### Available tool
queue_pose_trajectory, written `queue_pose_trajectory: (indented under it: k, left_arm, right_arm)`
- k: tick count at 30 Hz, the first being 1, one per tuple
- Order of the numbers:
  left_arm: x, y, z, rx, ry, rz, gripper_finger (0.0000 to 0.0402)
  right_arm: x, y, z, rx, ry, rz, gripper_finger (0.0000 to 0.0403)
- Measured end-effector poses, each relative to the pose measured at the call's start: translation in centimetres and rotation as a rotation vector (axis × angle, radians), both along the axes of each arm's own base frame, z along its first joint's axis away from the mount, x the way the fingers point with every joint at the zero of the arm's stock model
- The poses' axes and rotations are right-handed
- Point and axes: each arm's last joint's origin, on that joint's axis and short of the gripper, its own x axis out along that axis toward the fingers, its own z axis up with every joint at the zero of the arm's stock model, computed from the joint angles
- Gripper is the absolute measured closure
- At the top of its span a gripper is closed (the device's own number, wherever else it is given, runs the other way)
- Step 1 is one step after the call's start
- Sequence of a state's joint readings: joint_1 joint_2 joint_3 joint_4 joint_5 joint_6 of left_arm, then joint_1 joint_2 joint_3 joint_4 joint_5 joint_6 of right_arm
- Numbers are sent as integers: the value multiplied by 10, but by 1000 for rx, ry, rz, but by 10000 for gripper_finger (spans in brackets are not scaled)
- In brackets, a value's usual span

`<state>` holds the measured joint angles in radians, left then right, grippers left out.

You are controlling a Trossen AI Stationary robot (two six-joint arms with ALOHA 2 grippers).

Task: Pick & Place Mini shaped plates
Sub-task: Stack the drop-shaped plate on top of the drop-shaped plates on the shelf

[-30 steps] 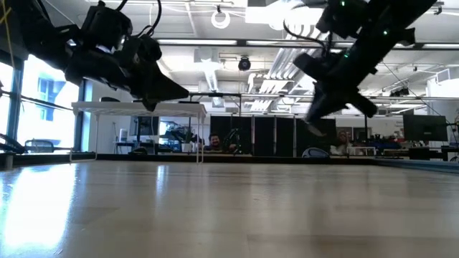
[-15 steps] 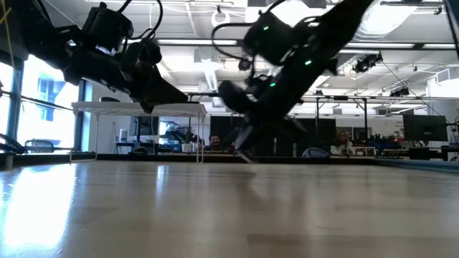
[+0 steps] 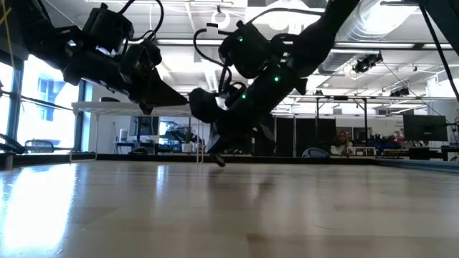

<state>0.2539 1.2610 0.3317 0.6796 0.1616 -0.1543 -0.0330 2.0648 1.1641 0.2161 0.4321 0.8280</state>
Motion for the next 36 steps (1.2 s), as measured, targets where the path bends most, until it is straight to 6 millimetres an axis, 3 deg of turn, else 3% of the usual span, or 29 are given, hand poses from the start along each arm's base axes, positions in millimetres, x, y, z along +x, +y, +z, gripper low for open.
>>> queue_pose_trajectory:
  k: [7,14,20,26,31,36]
  left_arm:
    - [0,0,0,0,1,0,402]
    - [0,0,0,-1,1,-1,402]
    - [0,0,0,-1,0,-3,402]
    - [0,-1,0,-3,2,-9,402]
    - [1,-6,-1,-5,6,-36,402]
    - [3,-13,0,-12,-2,-63,401]
  right_arm:
    - [2,0,-5,-3,-10,-2,381]
    - [2,0,-4,-25,-7,16,328]
    - [-2,2,24,-105,32,170,294]
    - [-17,8,49,-258,157,292,332]
    - [-34,7,29,-283,94,360,393]
    - [-56,6,7,-273,-22,403,389]
